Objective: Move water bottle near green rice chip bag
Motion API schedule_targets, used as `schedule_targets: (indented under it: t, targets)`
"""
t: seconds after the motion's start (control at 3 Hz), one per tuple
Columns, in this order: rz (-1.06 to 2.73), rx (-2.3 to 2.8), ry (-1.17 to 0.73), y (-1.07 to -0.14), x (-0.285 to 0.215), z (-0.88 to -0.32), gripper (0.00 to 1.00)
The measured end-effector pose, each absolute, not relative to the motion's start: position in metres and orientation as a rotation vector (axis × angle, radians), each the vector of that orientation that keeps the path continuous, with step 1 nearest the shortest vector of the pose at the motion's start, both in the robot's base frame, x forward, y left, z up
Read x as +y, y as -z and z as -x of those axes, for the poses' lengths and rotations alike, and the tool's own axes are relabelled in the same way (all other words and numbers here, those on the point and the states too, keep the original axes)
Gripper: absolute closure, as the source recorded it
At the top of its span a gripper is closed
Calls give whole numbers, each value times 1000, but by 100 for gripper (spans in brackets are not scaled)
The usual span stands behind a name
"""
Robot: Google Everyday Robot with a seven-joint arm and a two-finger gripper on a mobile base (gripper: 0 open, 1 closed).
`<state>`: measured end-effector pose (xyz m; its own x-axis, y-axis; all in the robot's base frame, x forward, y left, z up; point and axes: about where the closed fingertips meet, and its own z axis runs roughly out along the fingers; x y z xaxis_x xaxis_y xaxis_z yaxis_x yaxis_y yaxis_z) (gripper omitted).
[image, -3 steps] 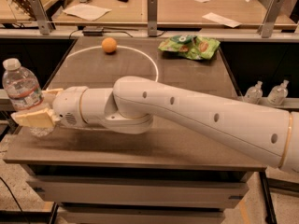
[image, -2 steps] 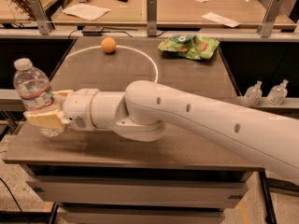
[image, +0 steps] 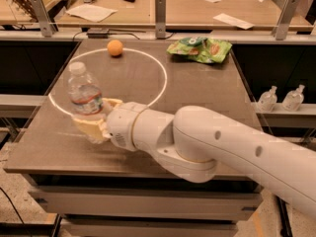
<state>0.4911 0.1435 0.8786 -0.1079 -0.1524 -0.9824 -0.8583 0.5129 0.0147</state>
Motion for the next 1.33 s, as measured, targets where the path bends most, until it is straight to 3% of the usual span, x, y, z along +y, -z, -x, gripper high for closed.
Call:
schedule_targets:
  t: [0.67, 1.33]
  targets:
    - [608, 1723, -414, -875, 41, -517, 100]
    - [568, 1738, -359, -875, 25, -523, 100]
